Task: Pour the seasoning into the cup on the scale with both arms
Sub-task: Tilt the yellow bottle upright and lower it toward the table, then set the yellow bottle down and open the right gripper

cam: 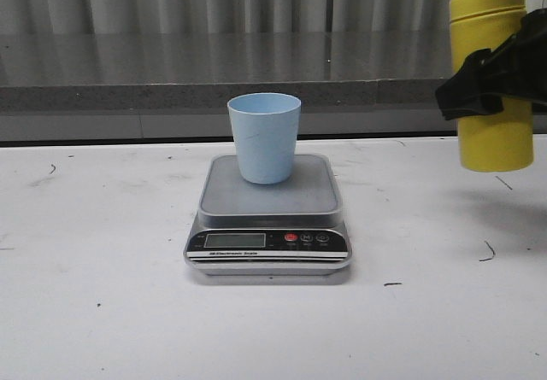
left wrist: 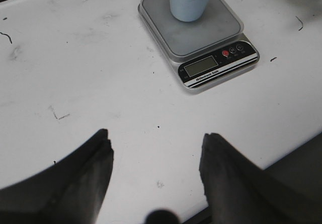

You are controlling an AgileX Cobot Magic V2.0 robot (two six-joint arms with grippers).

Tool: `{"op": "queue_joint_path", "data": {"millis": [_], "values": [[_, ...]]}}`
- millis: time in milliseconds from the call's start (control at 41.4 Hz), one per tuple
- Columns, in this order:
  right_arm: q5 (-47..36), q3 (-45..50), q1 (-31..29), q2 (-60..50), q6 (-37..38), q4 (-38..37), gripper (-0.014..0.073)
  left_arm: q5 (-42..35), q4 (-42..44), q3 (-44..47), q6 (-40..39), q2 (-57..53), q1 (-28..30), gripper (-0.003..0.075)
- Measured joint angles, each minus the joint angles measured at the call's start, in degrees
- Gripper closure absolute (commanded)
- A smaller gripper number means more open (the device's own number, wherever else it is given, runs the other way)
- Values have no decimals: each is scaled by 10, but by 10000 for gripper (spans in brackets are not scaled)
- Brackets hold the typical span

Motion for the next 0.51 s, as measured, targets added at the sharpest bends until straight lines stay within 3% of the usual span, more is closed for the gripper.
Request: {"op": "queue_joint_path", "data": {"millis": [121,508], "values": [[-32,1,-1,24,-62,56,284,0,0,0,0,0,0,332],[-166,1,-1,131,-159,157,284,0,0,0,0,0,0,332]]}}
